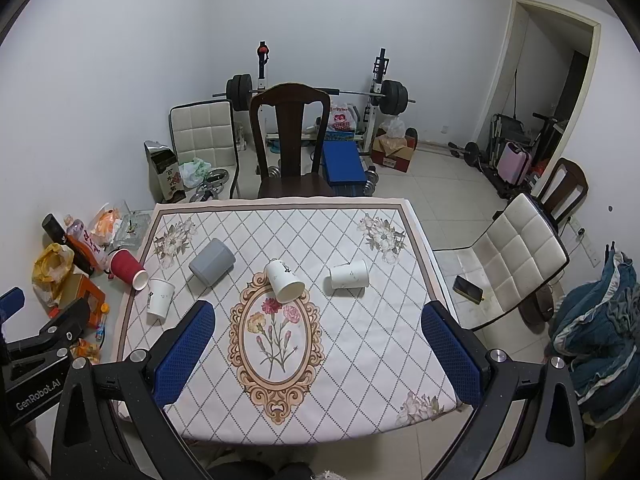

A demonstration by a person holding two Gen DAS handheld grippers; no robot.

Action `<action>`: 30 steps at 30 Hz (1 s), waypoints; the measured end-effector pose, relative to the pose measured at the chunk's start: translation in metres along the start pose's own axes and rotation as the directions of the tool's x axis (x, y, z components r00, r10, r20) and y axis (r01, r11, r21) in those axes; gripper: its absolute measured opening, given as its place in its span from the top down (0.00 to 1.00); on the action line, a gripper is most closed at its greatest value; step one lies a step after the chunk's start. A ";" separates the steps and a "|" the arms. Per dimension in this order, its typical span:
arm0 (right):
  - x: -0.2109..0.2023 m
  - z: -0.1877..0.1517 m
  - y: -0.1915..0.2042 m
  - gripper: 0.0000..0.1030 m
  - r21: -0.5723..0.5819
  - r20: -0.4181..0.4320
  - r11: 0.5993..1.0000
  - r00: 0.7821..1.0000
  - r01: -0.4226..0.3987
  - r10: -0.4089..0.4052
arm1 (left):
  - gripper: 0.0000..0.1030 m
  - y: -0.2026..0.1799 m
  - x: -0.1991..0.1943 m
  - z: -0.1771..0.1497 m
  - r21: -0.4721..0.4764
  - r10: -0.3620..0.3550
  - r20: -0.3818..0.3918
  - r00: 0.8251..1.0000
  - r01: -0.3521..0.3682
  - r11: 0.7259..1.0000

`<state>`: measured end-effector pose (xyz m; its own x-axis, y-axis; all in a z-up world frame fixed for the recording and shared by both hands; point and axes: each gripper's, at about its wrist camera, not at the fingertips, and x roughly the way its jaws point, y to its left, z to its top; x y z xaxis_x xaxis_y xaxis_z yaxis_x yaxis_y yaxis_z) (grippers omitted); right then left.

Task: Flip cup upright

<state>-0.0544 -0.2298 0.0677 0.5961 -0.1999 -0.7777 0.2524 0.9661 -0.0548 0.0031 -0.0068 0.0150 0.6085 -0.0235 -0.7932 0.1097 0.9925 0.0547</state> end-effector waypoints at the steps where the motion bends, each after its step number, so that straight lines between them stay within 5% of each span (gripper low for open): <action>1: 0.001 -0.001 0.003 0.00 -0.001 -0.001 1.000 1.000 0.003 -0.003 | 0.00 0.000 0.000 0.000 0.000 -0.003 0.002 1.000 0.003 1.000; 30: -0.003 0.006 0.003 0.00 0.002 0.001 1.000 1.000 0.007 -0.007 | 0.00 -0.001 0.001 -0.005 0.001 -0.009 0.008 1.000 0.009 1.000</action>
<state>-0.0513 -0.2274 0.0738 0.5946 -0.2070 -0.7769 0.2582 0.9643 -0.0593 0.0000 -0.0070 0.0113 0.6137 -0.0336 -0.7888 0.1162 0.9921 0.0482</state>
